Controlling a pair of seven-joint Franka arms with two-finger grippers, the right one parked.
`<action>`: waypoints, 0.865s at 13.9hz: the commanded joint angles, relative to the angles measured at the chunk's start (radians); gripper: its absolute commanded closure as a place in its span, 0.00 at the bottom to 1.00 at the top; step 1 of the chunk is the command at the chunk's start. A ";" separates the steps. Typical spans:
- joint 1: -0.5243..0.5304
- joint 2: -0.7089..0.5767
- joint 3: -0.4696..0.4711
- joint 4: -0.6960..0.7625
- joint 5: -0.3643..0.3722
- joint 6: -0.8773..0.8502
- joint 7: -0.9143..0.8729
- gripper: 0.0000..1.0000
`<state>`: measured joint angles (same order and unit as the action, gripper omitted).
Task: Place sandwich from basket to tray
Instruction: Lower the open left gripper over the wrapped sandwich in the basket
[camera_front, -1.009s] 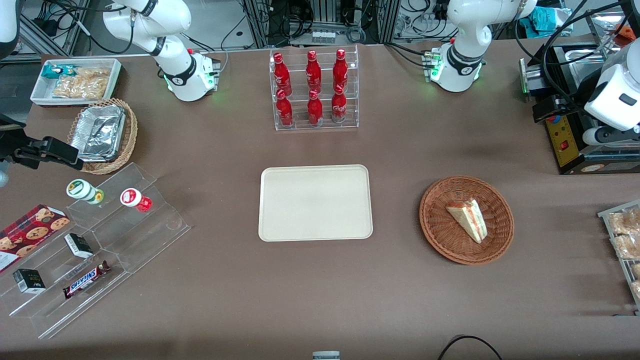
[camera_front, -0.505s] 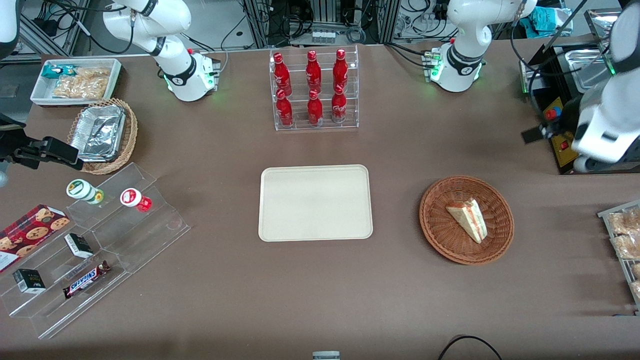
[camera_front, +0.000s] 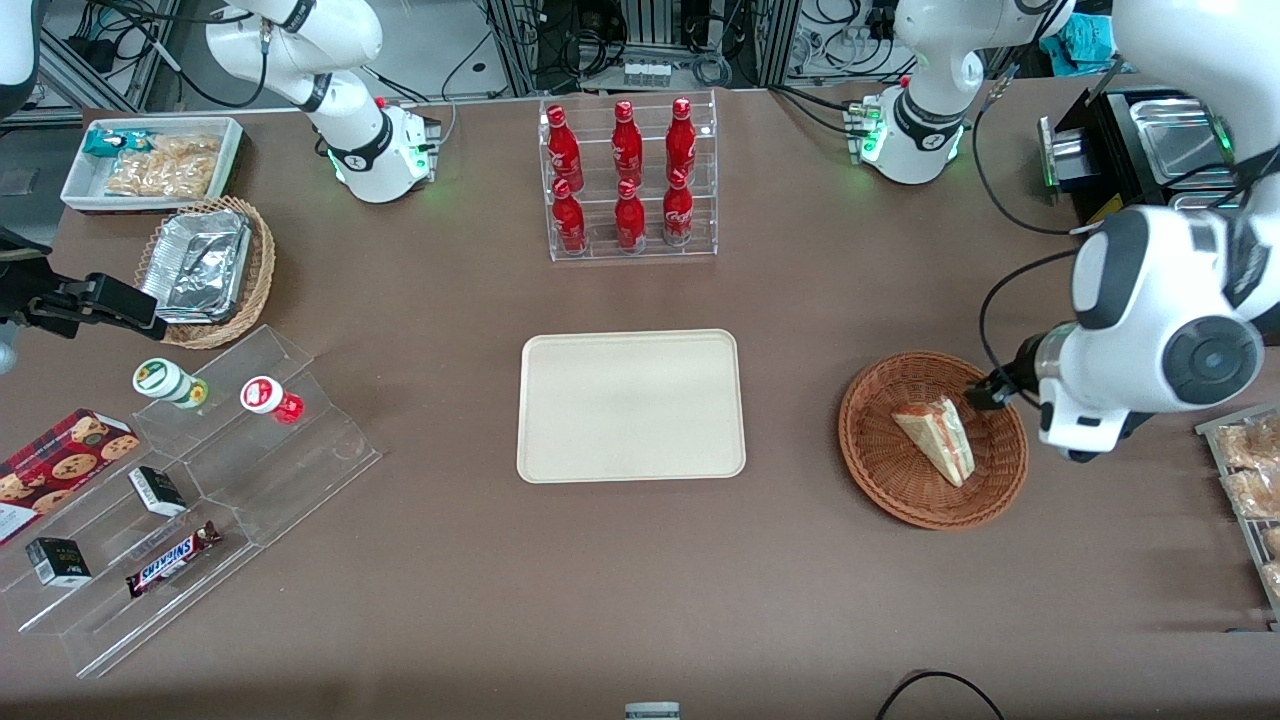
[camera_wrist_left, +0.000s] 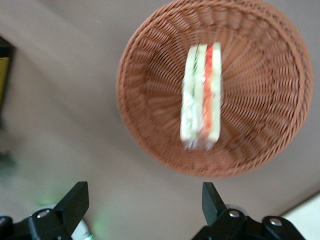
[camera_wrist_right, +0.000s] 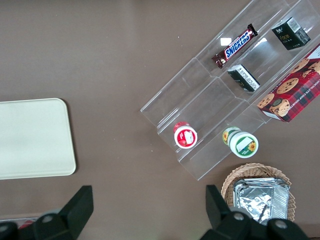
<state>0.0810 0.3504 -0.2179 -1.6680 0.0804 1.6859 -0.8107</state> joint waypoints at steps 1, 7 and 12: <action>-0.010 0.036 0.000 -0.041 0.018 0.116 -0.071 0.00; -0.012 0.081 0.000 -0.195 0.018 0.392 -0.099 0.00; -0.010 0.097 0.003 -0.294 0.021 0.546 -0.097 0.05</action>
<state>0.0738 0.4511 -0.2174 -1.9313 0.0806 2.1822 -0.8841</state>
